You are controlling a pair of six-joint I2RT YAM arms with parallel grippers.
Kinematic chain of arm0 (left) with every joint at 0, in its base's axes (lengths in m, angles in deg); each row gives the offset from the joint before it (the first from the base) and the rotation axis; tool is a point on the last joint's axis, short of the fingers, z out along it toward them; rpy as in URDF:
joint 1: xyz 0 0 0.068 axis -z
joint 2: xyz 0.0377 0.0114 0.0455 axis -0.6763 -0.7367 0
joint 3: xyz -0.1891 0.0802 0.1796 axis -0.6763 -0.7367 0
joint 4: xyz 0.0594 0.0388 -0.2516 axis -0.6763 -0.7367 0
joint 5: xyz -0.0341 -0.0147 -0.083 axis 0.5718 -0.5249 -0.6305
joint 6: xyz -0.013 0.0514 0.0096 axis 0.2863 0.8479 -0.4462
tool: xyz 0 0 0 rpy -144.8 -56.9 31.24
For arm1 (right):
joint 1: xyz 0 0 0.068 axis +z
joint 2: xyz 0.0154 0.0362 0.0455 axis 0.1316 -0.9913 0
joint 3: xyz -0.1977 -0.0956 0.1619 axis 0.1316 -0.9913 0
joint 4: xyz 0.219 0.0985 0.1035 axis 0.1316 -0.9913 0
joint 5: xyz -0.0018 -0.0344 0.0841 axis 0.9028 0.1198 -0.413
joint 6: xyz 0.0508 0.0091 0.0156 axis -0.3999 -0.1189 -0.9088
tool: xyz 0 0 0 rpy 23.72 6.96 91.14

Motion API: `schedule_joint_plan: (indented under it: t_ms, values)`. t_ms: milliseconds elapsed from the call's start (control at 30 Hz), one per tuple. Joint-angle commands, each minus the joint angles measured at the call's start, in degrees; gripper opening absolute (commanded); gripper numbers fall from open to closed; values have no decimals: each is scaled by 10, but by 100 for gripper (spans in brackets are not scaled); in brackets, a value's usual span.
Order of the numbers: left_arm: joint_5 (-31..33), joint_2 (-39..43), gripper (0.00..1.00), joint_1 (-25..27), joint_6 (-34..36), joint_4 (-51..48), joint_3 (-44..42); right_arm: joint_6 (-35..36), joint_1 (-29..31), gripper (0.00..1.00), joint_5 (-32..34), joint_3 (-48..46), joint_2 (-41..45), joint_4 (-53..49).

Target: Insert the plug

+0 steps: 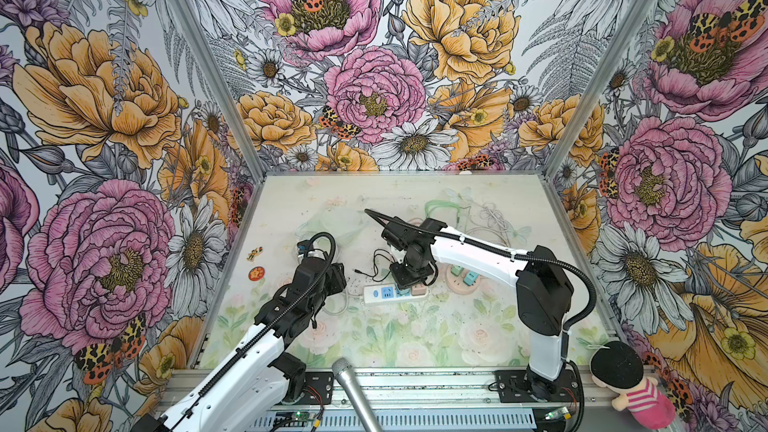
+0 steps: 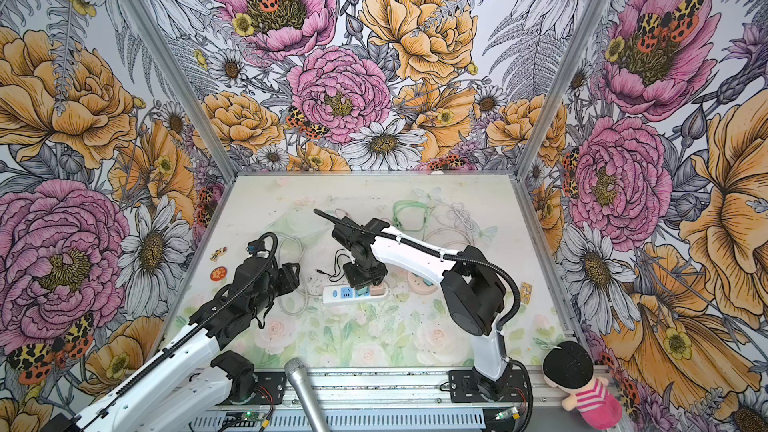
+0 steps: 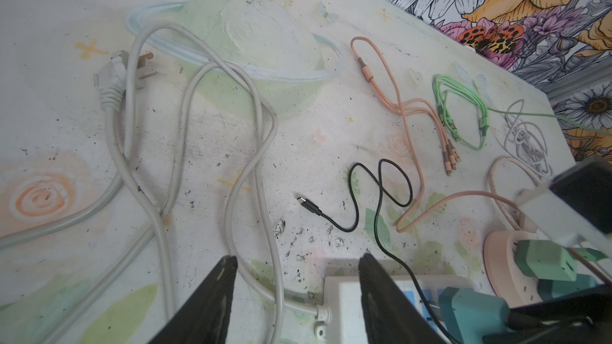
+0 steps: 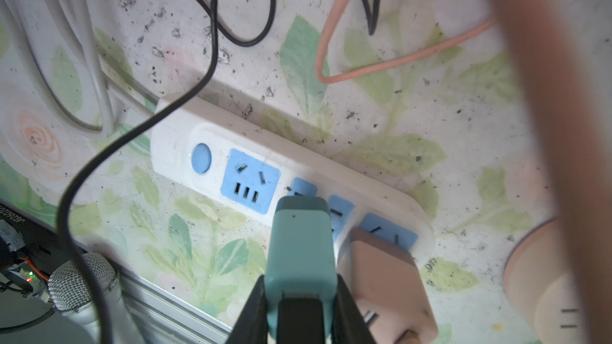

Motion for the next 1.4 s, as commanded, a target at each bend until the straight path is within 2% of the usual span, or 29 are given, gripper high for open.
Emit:
schedule_joint_plan:
  t_ms: [0,33,633,1100,1367]
  values:
    - [-10,7,62,-7,-9,14,-11,-10,7,0,-4,-1,-7,13]
    - [-28,8,62,-8,-10,13,-12,-10,8,0,-1,-2,-7,13]
    - [-41,33,62,-15,-18,2,-8,-30,11,0,26,-38,-11,10]
    - [-52,37,62,-16,-30,1,-8,-51,17,0,50,8,-56,-32]
    - [-61,44,62,-17,-36,-3,-9,-75,22,0,41,24,-87,-38]
